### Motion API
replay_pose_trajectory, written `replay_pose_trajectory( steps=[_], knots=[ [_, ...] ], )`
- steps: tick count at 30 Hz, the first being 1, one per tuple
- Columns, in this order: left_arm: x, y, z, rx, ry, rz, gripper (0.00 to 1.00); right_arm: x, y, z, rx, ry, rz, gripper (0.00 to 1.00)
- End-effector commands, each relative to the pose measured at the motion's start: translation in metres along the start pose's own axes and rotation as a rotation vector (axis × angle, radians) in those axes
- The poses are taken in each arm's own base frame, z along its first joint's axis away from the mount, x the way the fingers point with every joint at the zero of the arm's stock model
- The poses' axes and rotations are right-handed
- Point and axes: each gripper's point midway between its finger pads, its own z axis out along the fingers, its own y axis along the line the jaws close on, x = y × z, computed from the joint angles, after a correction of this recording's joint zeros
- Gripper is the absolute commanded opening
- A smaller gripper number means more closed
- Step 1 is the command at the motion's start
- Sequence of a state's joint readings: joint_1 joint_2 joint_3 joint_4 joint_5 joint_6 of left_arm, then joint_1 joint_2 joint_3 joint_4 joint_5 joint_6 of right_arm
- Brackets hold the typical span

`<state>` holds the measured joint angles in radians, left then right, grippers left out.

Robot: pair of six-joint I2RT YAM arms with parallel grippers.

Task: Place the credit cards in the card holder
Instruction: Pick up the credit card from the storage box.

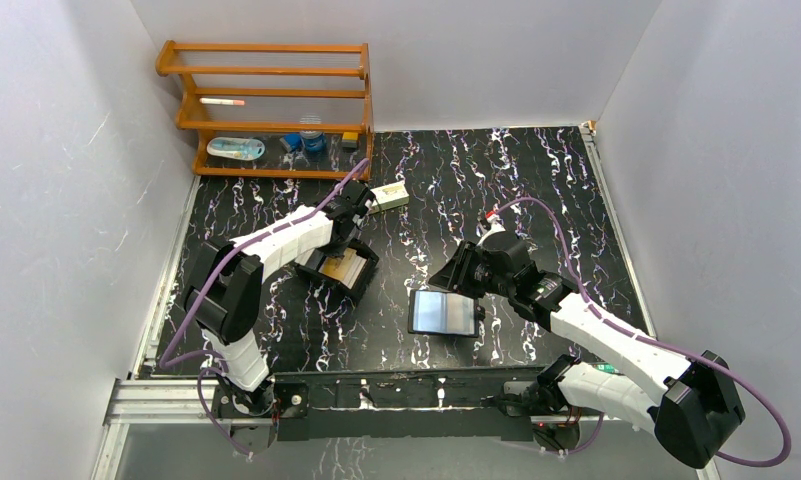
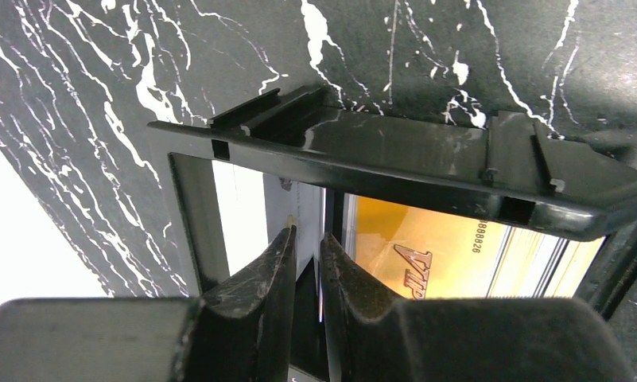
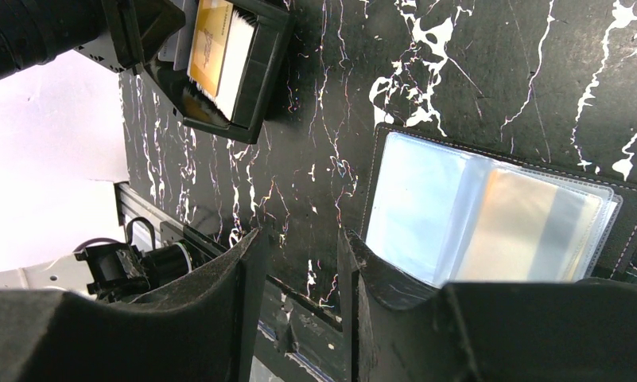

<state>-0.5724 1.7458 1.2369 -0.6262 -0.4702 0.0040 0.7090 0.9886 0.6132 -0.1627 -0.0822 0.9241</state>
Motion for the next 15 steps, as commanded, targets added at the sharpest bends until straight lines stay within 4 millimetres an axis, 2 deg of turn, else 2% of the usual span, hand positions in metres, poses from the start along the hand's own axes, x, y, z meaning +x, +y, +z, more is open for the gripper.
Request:
replay_pose_trajectory(
  steps=[1,8,15],
  knots=[
    [-0.002,0.018,-0.004,-0.079,-0.006,-0.012,0.16,-0.011,0.015,-0.002,-0.039,-0.033,-0.023,0.46],
    [0.002,0.02,0.002,-0.111,0.006,-0.019,0.15,-0.009,0.013,-0.001,-0.039,-0.029,-0.019,0.46],
    [0.008,0.011,0.01,-0.079,0.029,-0.041,0.11,-0.011,0.014,-0.004,-0.039,-0.041,-0.023,0.46]
  ],
)
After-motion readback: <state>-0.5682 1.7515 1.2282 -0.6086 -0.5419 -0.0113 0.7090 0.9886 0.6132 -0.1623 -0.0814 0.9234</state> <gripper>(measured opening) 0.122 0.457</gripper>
